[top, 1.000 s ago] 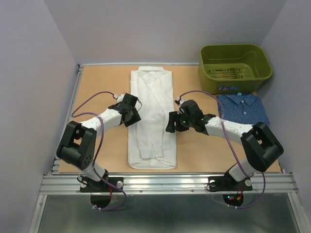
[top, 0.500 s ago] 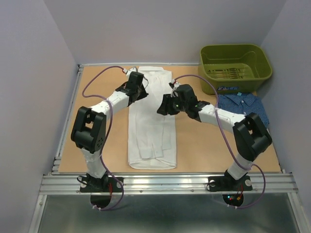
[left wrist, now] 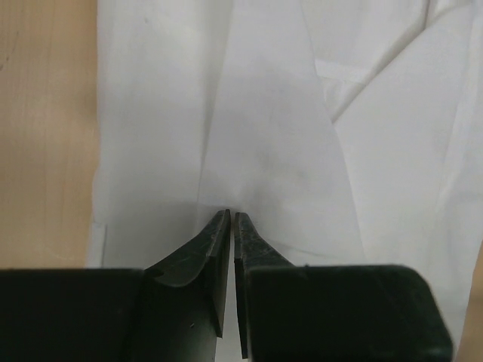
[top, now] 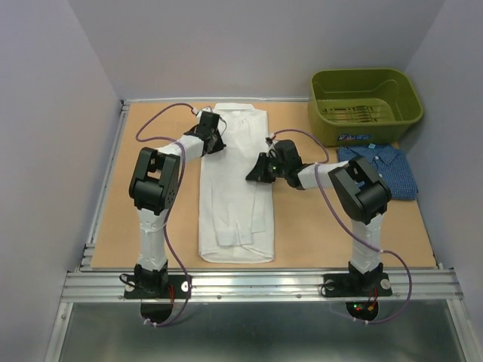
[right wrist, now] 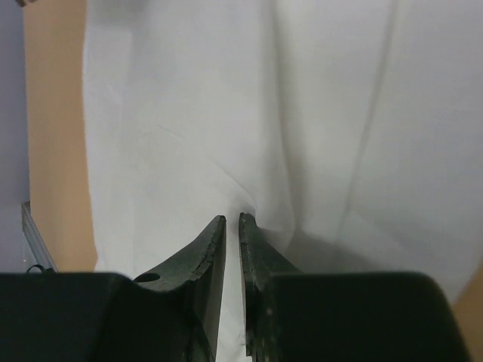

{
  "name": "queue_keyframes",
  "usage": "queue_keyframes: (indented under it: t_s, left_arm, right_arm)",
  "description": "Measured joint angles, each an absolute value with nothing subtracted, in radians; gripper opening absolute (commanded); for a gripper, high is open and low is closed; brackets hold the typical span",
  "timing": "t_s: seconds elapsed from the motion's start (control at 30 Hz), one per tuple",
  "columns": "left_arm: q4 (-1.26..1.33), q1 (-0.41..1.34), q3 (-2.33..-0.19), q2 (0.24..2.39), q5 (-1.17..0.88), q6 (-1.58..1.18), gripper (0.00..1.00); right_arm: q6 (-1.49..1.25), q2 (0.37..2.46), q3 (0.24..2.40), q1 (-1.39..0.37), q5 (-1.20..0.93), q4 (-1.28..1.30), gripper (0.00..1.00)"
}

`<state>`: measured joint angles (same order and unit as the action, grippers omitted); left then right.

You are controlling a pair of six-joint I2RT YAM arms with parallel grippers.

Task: Fold and stack the long sleeve shirts
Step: Fold the shirt

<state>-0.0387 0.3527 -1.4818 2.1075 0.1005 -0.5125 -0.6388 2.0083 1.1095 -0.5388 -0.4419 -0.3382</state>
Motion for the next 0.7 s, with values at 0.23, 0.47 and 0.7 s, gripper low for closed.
queue_keyframes:
  t_s: [0.23, 0.47, 0.7]
  left_arm:
    - [0.022, 0.332, -1.482, 2.143, 0.073, -0.516, 0.19]
    - [0.104, 0.305, -1.417, 2.128, 0.047, -0.585, 0.18]
    - [0.207, 0.236, -1.194, 1.999, 0.011, -0.705, 0.18]
  right_arm:
    - [-0.658, 2.02, 1.011, -0.482, -0.442, -0.438, 0.19]
    - [-0.601, 2.025, 1.016, -0.479, -0.451, -0.445, 0.25]
    - [-0.538, 2.072, 1.103, -0.479, -0.471, -0.405, 0.28]
